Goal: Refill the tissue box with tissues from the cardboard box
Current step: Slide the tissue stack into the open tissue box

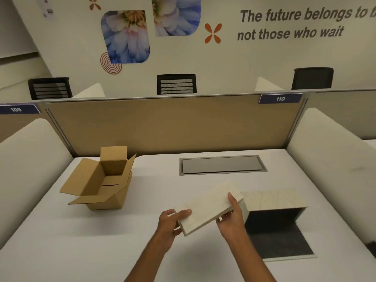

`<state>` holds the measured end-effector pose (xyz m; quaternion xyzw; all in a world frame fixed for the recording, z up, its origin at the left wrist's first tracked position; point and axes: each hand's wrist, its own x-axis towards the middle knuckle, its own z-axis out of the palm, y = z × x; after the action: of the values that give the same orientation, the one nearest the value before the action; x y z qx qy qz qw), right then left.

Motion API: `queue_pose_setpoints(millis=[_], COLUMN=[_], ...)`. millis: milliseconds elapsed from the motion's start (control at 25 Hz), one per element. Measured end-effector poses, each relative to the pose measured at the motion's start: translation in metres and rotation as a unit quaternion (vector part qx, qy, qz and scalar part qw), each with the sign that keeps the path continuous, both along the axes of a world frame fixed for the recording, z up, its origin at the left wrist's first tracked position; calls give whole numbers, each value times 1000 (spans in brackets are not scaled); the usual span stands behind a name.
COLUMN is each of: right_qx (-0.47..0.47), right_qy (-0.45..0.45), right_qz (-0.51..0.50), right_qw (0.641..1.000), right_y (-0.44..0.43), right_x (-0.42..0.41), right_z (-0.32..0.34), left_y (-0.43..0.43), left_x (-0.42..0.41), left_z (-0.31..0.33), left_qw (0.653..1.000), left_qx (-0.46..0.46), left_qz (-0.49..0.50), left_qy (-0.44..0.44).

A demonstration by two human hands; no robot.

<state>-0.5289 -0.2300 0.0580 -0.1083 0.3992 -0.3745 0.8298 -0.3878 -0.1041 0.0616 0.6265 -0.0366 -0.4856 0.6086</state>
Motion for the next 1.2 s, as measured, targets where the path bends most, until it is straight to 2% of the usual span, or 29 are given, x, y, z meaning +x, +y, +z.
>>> queue_pose_setpoints(millis=[200,440,600,840,1200], right_qx=[1,-78,-112,-76,-66], right_qy=[39,172,239,281,315], right_qz=[47,132,134,86,114], right_qw=[998,973,955,953,940], right_y=[-12,-20,-19,-19,-60], right_x=[-48,-79,-92,-119,-184], right_z=[-13,-19,-26,-36,-45], left_y=[4,-4,-10,-27,-67], left_x=[-1,-10,-15,-33,-92], left_z=[-11,-17,-18,-20,-41], left_qw=[998,994,991,986,981], left_qx=[26,89,93,103,130], left_qz=[2,-30,-68,-122,-133], left_qy=[48,60,64,47,49])
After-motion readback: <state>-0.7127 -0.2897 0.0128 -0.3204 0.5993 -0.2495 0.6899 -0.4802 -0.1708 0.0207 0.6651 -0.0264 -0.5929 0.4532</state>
